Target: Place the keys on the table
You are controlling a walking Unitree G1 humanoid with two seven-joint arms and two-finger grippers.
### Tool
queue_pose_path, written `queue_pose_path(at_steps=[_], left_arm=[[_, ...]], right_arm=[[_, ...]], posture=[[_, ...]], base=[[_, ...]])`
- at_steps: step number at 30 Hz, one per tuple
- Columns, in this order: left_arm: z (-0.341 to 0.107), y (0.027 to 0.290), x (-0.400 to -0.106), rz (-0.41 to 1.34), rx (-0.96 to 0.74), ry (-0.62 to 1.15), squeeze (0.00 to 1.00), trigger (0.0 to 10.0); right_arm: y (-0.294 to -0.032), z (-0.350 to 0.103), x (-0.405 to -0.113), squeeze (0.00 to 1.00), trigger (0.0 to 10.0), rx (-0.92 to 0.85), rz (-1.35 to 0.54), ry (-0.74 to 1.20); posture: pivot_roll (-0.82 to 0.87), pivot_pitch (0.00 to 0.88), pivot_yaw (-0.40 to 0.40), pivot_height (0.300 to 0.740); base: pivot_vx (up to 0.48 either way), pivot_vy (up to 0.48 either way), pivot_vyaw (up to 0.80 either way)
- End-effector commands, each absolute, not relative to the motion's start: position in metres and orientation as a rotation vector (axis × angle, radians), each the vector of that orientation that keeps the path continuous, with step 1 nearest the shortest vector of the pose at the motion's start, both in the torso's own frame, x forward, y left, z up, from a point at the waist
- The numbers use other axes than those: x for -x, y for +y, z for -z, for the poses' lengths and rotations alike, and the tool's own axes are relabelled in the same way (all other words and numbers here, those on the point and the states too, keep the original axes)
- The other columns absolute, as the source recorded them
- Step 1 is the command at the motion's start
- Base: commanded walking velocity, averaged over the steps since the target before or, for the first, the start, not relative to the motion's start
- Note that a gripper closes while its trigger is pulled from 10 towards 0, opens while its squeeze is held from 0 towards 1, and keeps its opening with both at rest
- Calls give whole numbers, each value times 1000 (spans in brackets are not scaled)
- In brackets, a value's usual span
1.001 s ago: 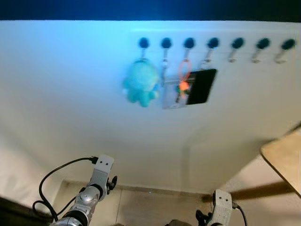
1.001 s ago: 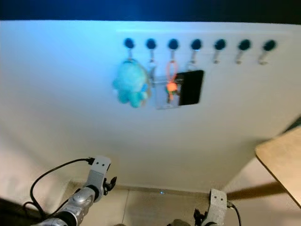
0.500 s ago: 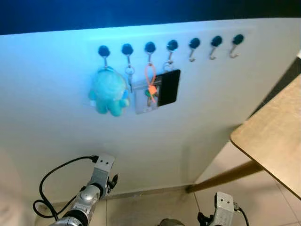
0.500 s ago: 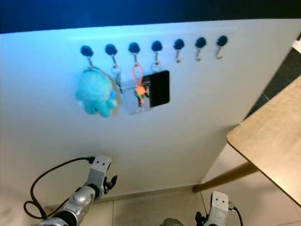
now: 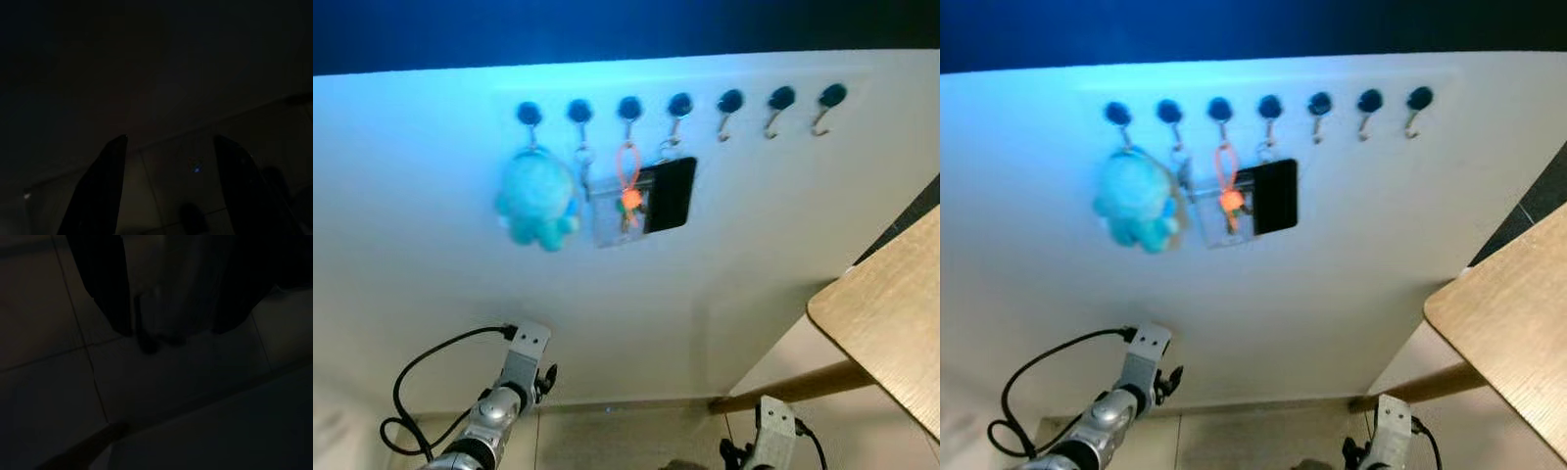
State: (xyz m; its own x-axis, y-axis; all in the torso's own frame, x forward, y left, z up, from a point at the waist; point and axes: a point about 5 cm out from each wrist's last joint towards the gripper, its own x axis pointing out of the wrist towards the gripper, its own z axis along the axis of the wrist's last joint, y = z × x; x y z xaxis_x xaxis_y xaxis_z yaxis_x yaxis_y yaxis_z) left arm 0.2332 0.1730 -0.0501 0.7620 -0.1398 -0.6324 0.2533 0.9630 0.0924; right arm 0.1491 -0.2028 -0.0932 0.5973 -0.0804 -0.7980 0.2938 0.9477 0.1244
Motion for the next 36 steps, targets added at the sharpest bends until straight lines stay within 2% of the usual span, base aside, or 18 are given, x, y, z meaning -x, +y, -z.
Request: queue_pose_path(at_steps=[1,17,33,36], left_arm=[[52,177,-231,198,-172,682,0,10000],[53,179,-230,179,-156,700,0,10000],[53,179,-229,174,-151,703,0,10000],[53,180,-229,178,-157,685,0,10000]], right_arm=[[-200,96,-144,0,10000,-255,210,932],[-200,97,-143,0,10000,-259,203,941],[-199,96,-144,0,10000,-258,196,942],[-199,96,-144,0,10000,-259,196,943]], posture=[[17,53,35,740],[17,59,31,740],[20,61,28,740],[20,61,28,740]], base=[[0,0,0],[0,0,0],[0,418,0],[0,0,0]])
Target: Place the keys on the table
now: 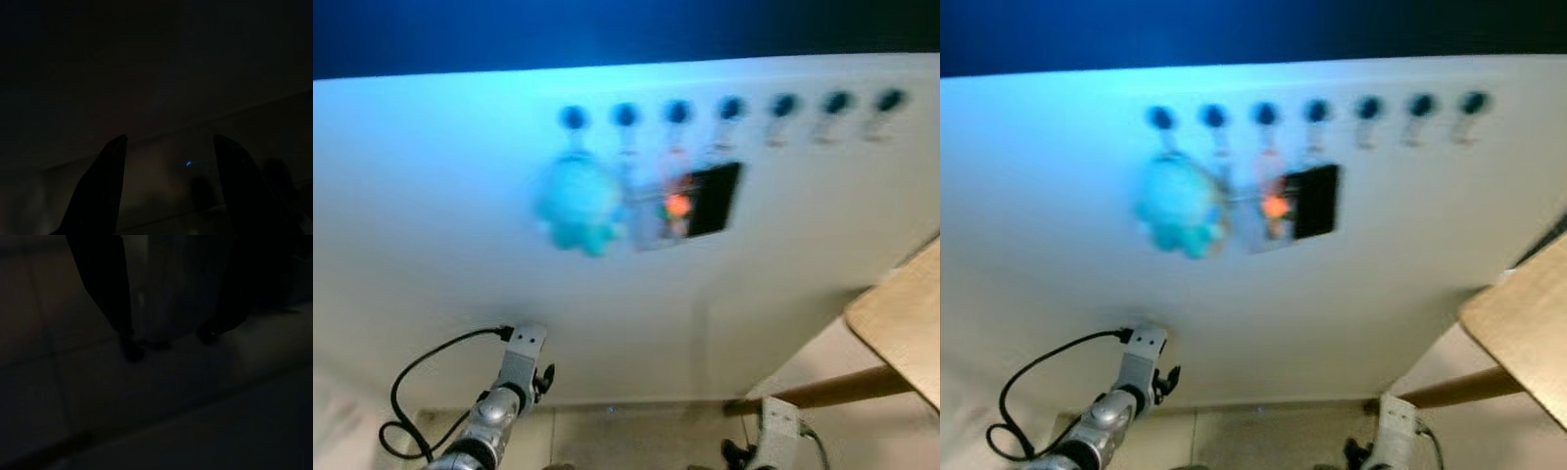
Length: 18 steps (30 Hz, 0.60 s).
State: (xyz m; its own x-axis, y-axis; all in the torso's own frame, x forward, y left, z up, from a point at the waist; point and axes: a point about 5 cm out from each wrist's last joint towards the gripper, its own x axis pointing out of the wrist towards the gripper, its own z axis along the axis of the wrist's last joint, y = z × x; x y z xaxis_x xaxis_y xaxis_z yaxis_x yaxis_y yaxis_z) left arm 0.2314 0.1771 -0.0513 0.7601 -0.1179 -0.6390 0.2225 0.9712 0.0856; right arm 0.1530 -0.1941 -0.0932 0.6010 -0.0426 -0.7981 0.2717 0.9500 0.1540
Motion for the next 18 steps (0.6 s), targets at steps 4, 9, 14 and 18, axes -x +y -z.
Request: queue_pose_path(at_steps=[4,9,14,18], left_arm=[[52,181,-229,184,-163,681,0,10000],[52,180,-228,212,-187,670,51,10000],[52,178,-227,228,-197,665,82,10000],[52,178,-227,226,-191,664,63,10000]], right_arm=[[-198,97,-143,0,10000,-261,195,944],[-196,97,-142,0,10000,-265,194,946],[-195,98,-140,0,10000,-269,194,949],[-195,98,-139,0,10000,-270,195,951]], posture=[[22,62,30,740],[23,63,31,740],[22,65,33,740],[22,66,33,740]], base=[[0,0,0],[0,-243,0],[0,-480,0],[0,-480,0]])
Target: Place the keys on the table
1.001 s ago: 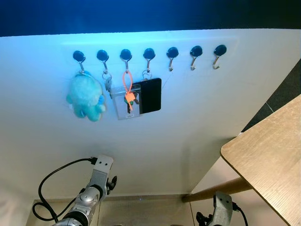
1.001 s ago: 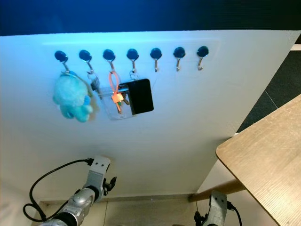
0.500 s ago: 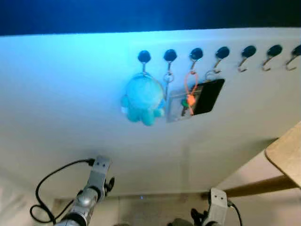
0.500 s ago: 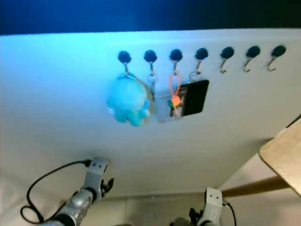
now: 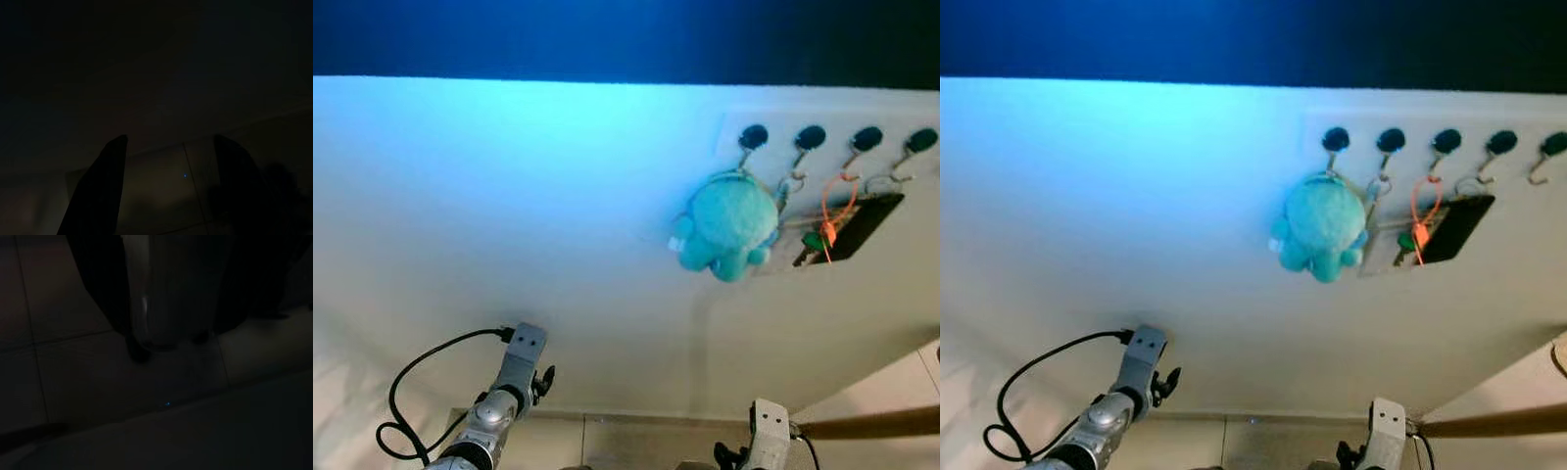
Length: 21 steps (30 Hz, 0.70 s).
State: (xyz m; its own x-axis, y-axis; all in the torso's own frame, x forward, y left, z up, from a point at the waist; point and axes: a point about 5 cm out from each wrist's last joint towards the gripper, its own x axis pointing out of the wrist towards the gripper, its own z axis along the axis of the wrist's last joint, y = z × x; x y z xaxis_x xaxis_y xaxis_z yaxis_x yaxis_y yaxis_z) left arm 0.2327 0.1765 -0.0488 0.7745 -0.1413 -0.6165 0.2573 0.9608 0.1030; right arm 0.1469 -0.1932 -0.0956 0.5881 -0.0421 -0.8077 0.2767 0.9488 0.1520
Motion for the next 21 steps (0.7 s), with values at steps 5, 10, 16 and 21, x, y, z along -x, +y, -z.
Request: queue_pose_path(at_steps=[5,10,16,21], left_arm=[[52,178,-227,224,-184,660,55,10000],[52,179,-228,196,-160,663,20,10000],[51,181,-229,194,-188,666,20,10000],[52,187,-228,178,-227,682,20,10000]], right_arm=[[-195,99,-138,0,10000,-271,197,953],[-194,99,-138,0,10000,-276,196,953],[-194,99,-138,0,10000,-276,198,951],[-194,98,-139,0,10000,-275,204,940]], posture=[[22,66,33,740],[21,64,34,740],[20,62,36,740],[21,57,39,740]], base=[[0,-480,0],[0,-288,0],[0,0,0],[0,0,0]])
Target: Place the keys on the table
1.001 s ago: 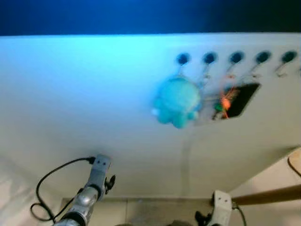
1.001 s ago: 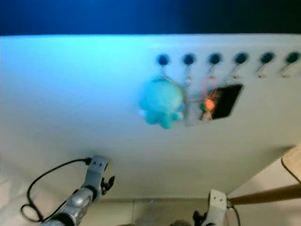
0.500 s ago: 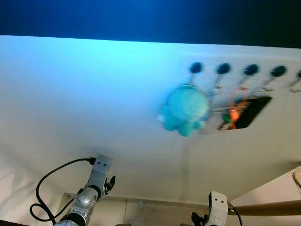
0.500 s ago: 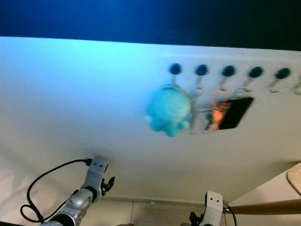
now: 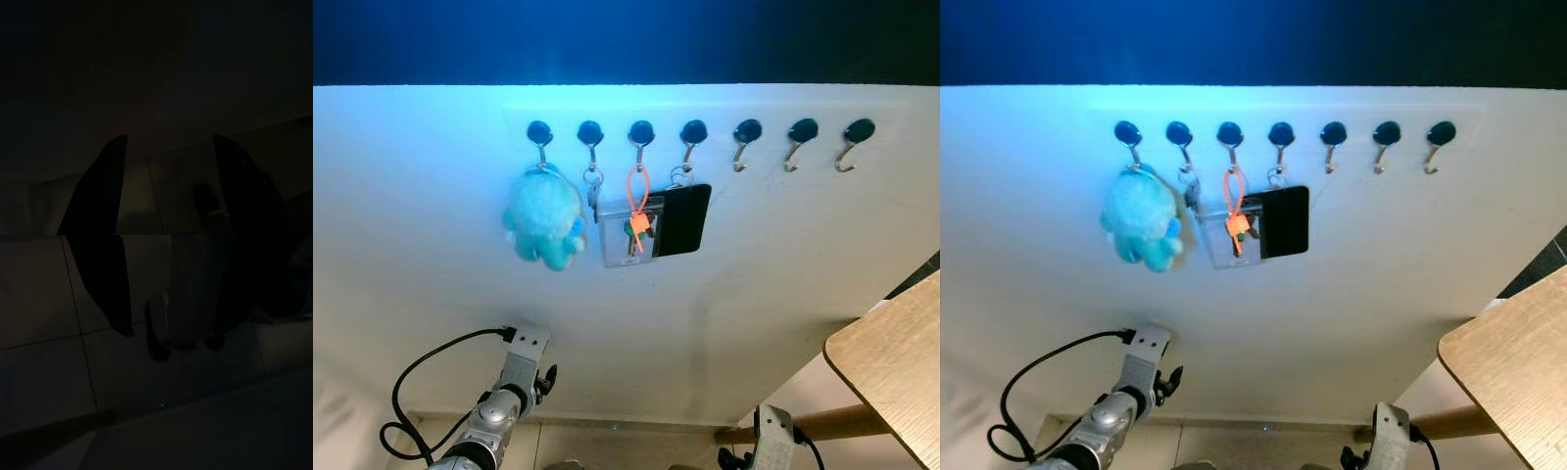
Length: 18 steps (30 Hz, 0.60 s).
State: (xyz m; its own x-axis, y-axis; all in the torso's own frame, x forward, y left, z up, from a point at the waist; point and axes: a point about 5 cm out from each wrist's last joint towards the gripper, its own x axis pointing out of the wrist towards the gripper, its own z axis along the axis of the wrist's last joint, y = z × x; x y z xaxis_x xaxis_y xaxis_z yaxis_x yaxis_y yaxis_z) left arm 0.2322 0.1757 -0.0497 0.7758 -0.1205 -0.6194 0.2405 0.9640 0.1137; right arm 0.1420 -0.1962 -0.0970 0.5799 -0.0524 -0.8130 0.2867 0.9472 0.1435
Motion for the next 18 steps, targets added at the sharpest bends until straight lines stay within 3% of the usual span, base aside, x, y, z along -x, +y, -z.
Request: queue_pose_path(at_steps=[1,10,16,18], left_arm=[[52,187,-228,178,-227,682,20,10000],[54,192,-224,154,-206,700,20,10000],[54,190,-224,157,-200,696,20,10000],[53,189,-225,160,-200,684,16,10000]], right_arm=[[-194,98,-139,0,10000,-275,204,940],[-195,99,-138,0,10000,-277,211,939],[-194,99,-138,0,10000,-277,208,941],[-193,99,-138,0,10000,-277,206,940]], posture=[[21,57,39,740],[23,52,39,740],[24,54,38,740],[26,59,36,740]], base=[[0,0,0],[0,0,0],[0,477,0],[0,122,0]])
